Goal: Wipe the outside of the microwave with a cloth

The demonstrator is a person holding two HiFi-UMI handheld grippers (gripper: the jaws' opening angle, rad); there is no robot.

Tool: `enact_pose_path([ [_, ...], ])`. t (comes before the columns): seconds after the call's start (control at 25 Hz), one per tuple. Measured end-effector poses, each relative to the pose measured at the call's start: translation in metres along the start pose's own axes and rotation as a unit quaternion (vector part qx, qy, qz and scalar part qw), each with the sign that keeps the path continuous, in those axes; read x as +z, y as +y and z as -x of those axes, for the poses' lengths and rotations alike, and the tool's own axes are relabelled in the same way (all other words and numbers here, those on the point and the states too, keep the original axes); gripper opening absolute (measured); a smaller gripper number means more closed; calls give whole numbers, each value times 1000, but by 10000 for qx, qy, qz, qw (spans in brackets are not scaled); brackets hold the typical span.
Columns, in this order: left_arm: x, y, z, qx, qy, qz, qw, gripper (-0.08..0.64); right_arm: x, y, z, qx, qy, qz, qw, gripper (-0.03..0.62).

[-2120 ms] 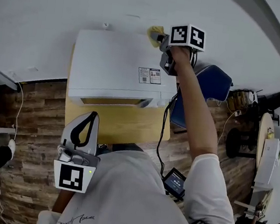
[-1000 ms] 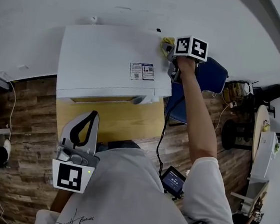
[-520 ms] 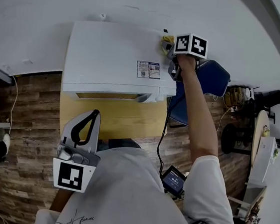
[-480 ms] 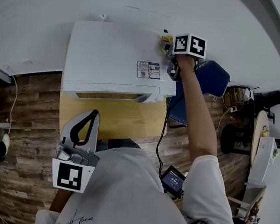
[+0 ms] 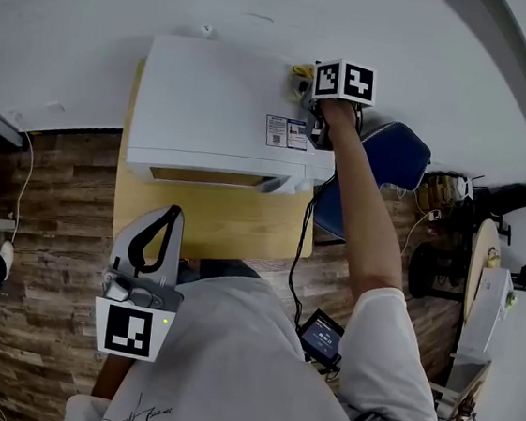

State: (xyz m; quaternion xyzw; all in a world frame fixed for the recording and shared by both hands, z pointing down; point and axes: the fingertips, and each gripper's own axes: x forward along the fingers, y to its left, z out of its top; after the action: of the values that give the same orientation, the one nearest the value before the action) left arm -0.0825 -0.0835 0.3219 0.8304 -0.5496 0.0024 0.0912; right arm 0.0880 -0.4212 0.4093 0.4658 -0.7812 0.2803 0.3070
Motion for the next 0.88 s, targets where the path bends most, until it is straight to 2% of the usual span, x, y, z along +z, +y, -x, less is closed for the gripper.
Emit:
enact_pose_path([
  [0.24, 4, 6, 9, 116, -115, -5, 9999, -9, 3, 25, -8, 174, 51, 28, 9998, 118],
  [0.4, 5, 9, 15, 204, -114, 35, 9997, -9, 5, 50, -14, 432, 100, 40, 9990, 118],
  [0.88, 4, 28, 42, 641, -175, 85, 9978, -9, 12, 123, -36, 846, 217, 430, 9952, 118],
])
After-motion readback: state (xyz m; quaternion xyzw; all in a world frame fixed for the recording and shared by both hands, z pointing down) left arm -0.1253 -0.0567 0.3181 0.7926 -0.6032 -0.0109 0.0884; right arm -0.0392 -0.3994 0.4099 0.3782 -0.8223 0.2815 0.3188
